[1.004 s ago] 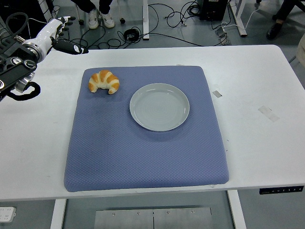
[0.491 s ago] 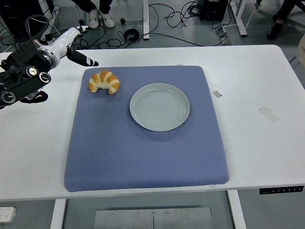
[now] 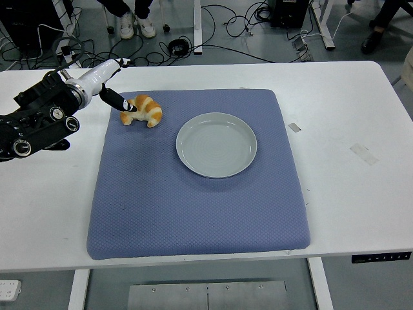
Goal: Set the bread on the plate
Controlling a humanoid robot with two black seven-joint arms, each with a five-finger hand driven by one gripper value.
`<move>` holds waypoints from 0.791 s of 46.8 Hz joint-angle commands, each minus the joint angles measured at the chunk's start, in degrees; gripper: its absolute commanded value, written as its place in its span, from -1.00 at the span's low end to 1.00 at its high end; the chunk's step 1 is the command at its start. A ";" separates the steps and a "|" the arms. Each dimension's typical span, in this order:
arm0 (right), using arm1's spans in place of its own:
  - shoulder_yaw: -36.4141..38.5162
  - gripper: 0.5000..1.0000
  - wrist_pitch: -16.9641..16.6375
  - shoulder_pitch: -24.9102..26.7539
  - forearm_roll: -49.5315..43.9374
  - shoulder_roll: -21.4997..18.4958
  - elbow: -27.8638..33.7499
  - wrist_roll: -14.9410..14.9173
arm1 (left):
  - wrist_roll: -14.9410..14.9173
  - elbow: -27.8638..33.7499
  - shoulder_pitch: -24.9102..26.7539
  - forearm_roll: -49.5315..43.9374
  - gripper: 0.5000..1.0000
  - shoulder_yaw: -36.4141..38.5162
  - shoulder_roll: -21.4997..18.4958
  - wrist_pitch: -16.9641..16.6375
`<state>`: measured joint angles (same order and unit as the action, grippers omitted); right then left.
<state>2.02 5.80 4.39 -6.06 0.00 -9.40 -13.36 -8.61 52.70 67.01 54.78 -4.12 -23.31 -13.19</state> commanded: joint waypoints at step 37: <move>0.00 1.00 0.00 0.00 0.00 0.00 0.00 0.00 | -1.41 -0.23 0.14 8.77 0.85 2.54 0.11 2.82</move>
<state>2.02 5.80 4.39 -6.06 0.00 -9.40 -13.36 -10.02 52.72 66.97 63.53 -2.06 -23.20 -10.28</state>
